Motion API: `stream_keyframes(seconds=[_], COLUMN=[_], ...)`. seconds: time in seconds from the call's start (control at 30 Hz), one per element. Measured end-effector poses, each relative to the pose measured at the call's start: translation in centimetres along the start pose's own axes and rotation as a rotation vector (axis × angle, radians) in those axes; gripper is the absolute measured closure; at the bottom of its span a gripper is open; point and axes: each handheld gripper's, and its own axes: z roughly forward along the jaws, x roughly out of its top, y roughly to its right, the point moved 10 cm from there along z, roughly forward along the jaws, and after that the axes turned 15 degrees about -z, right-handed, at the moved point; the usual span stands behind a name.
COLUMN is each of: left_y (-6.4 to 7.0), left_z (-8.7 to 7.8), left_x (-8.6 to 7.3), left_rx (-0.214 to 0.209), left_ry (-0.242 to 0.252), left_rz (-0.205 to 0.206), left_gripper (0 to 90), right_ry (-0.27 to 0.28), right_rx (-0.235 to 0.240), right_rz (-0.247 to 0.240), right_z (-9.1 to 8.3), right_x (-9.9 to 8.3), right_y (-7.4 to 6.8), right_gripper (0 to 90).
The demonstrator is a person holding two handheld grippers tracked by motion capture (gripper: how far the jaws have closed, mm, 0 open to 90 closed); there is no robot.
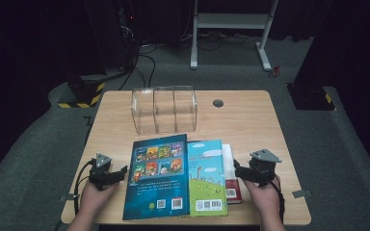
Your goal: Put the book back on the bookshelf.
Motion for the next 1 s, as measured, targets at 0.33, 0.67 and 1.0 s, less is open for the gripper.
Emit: stream_keyframes(seconds=[0.33,0.67,1.0], left_y=[0.0,0.0,0.0], left_z=[0.0,0.0,0.0], left_x=[0.0,0.0,0.0], left_rx=[0.000,0.000,-0.001], left_ry=[0.000,0.000,-0.001], left_rz=[0.000,0.001,0.000], left_gripper=[24.0,24.0,24.0], right_ry=[0.049,0.098,0.126], right_rx=[0.040,0.087,0.143], right_rz=[-0.022,-0.072,-0.138], right_z=[-1.1,-1.7,-2.0], right_x=[2.1,4.4,5.9], right_y=[-2.3,-5.7,-9.2], right_gripper=[9.8,9.8,9.8])
